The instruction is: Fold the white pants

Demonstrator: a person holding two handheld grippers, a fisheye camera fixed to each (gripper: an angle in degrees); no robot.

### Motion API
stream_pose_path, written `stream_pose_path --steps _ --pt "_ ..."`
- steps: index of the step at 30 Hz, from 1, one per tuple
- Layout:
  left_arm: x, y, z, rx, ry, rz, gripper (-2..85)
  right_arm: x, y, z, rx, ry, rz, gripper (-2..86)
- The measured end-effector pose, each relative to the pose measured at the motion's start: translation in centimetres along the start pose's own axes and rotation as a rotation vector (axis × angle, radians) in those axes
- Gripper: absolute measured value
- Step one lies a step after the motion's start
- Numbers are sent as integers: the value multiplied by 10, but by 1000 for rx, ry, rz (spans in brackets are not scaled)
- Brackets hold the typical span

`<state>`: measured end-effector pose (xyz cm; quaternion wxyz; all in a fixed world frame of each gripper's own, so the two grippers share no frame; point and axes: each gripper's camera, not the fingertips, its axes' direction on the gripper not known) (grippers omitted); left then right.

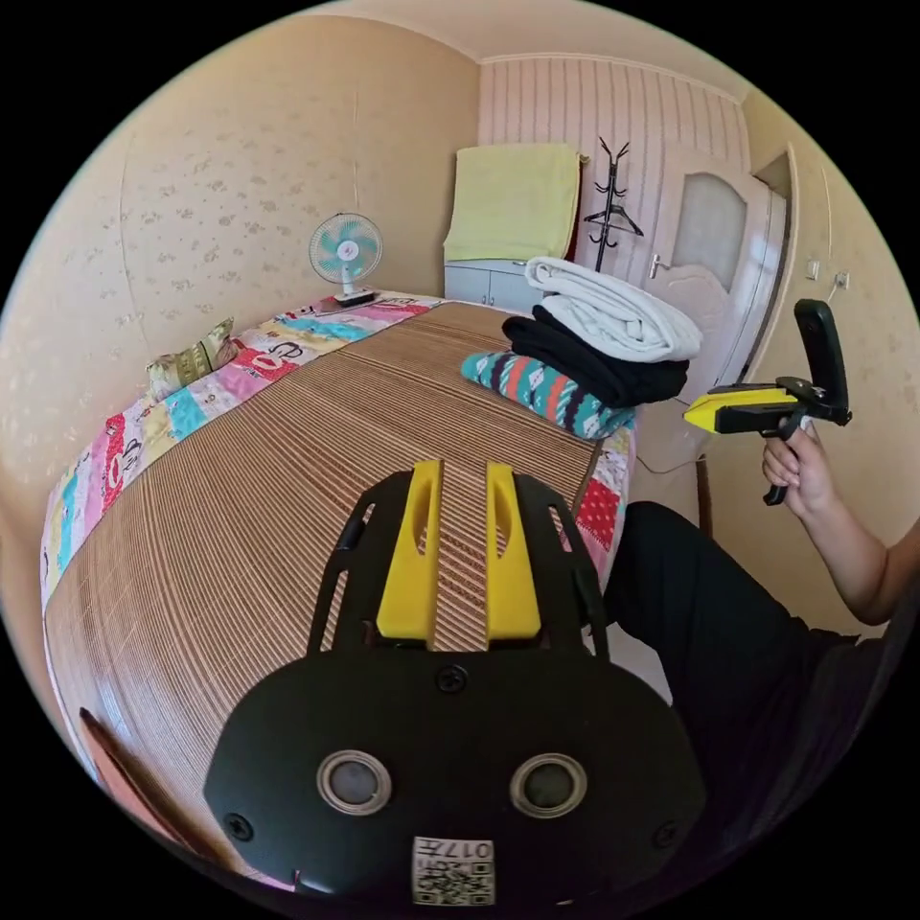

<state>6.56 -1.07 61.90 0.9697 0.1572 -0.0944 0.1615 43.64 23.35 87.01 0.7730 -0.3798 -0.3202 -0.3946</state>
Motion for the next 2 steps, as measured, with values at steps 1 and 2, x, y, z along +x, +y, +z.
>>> stream_pose_path --steps 1,2 --pt "-14 7 -7 19 -21 -29 66 -15 -15 14 -17 -15 -34 5" --pt "-42 18 -23 56 -58 -95 59 -27 -29 30 -26 -41 -58 5"
